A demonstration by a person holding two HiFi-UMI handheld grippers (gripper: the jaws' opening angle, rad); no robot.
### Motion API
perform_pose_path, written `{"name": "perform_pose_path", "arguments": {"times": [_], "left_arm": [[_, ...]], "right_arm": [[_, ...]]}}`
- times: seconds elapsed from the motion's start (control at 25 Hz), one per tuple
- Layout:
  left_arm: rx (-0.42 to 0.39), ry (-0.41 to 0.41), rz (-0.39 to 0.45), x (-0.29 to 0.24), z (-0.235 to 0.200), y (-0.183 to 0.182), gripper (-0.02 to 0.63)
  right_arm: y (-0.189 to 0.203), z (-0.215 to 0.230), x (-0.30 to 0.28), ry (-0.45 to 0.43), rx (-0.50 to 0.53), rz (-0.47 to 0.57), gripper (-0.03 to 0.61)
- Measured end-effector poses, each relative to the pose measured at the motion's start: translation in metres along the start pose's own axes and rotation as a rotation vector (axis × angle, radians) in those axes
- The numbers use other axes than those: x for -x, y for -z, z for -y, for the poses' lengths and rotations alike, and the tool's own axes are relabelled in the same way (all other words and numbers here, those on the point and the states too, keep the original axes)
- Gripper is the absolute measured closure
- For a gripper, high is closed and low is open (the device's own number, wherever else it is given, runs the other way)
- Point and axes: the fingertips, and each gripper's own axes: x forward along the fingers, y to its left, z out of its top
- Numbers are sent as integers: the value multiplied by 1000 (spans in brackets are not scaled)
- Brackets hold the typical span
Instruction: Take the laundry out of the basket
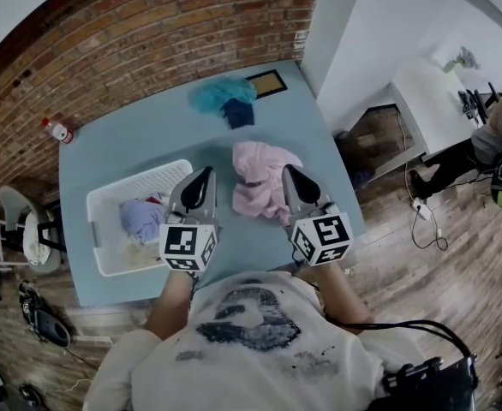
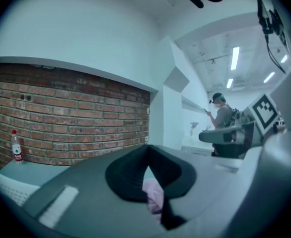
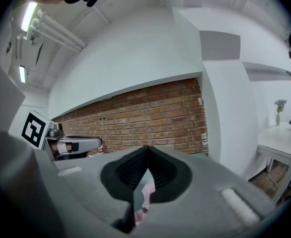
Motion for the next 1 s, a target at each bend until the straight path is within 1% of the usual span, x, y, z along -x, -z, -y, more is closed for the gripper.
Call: {"name": "perform_pose_path", "arguments": {"times": [0.12,0.32,0.6,0.68,0.84,1.0], "left_arm": [[1,-28,-6,12,-13,2,623],[8,-105,-12,41,-47,3,623],[42,-227,-34,102,-116,16,623],[50,-252,-39,119,-136,20,623],[63,-282,-39,149,-176,24,623],[74,-281,-43,175,-211,31,623]], "right_arm": [[4,-15,-7,-28,-5,-13,580],[6,-49,-27,-98,-9,-32,580],[12,-125,-65,-203,10,-62,580],[14,-148,-74,-219,18,-74,580],[13,-193,-92,-233,41,-84,580],[12,-235,-108,-231,45,-91,580]]}}
